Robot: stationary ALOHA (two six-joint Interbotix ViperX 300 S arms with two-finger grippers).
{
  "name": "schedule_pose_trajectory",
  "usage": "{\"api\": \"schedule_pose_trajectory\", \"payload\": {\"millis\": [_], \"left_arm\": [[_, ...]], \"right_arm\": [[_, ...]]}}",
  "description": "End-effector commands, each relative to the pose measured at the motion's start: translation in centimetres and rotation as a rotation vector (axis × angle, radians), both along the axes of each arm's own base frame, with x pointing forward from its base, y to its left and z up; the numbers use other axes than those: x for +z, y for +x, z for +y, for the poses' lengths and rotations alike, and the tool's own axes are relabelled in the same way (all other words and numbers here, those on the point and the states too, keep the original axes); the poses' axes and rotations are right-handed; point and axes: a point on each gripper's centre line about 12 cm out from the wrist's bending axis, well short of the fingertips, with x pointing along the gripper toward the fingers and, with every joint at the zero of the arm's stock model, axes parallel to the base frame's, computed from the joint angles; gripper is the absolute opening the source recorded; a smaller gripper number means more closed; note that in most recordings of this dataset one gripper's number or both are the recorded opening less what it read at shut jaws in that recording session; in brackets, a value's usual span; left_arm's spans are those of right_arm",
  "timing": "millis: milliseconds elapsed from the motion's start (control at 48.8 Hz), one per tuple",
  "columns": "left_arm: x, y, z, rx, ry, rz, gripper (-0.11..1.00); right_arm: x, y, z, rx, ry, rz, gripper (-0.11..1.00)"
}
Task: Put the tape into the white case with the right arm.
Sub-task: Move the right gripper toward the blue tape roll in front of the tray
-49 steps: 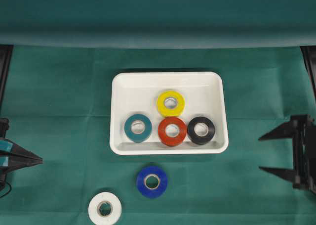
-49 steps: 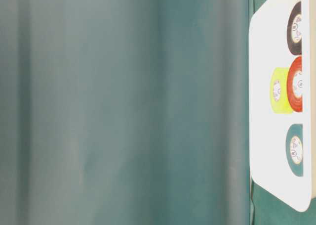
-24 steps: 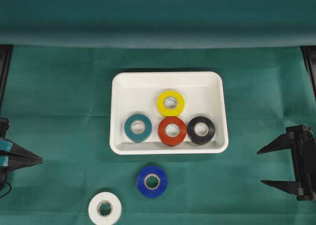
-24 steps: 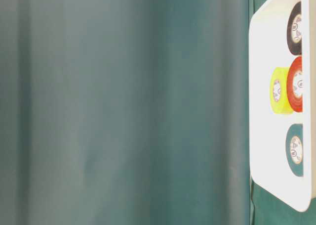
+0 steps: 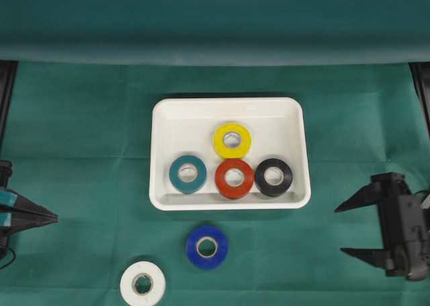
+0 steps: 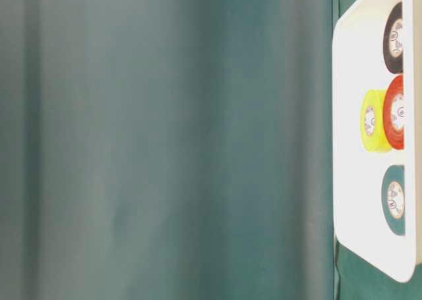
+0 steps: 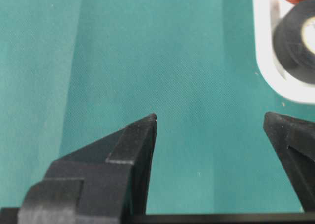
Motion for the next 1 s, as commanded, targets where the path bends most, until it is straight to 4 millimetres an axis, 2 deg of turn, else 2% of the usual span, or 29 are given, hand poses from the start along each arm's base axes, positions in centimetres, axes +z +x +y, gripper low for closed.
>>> {"api": "schedule_pose_trajectory", "payload": {"millis": [0, 389, 676, 984], "left_arm": [[0.4, 0.1, 0.0, 0.002, 0.000, -0.012, 0.00], [0.4, 0.1, 0.0, 0.002, -0.001, -0.011, 0.00], [0.4, 0.1, 0.0, 0.002, -0.001, -0.012, 0.00], [0.4, 0.1, 0.0, 0.002, -0.001, -0.012, 0.00]], "right_arm": [[1.0, 2.2, 0.7, 0.025, -0.001, -0.004, 0.59], [0.7, 10.5, 2.3, 0.038, -0.021, 0.079, 0.59], [1.2, 16.2, 3.2, 0.033, -0.028, 0.070, 0.59], [0.8, 20.4, 4.6, 0.051, -0.026, 0.054, 0.60]]}}
